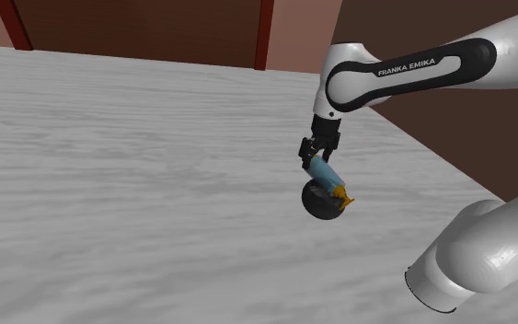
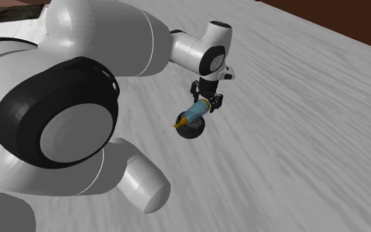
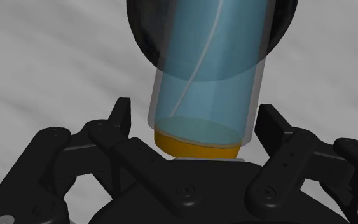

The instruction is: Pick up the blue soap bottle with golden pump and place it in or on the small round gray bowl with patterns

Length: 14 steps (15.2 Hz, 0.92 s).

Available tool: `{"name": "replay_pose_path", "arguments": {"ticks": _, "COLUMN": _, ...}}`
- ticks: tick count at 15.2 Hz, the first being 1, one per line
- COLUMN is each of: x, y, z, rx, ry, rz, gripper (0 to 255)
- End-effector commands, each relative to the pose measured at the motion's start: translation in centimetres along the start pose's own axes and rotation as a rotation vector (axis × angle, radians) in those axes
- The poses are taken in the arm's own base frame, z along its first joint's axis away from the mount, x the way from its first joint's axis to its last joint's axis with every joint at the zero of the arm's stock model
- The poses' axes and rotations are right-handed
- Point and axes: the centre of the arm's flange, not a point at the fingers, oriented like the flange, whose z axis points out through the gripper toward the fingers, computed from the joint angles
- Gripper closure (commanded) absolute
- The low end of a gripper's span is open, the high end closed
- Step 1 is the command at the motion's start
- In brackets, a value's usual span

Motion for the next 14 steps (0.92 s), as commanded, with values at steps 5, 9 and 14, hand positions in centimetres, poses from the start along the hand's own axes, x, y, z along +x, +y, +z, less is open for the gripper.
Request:
{"name": "replay_pose_path", "arguments": {"ticks": 5, "x": 0.0, "y": 0.0, "z": -2.6, "rx": 0.000, "ry": -0.001, "rz": 0.000, "gripper": 0}}
{"name": "replay_pose_path", "arguments": {"ticks": 9, "x": 0.0, "y": 0.0, "z": -5.0, "rx": 0.000, "ry": -0.001, "rz": 0.000, "gripper": 0}}
{"name": "replay_pose_path", "arguments": {"ticks": 14, "x": 0.0, "y": 0.0, "z": -5.0, "rx": 0.000, "ry": -0.001, "rz": 0.000, "gripper": 0}}
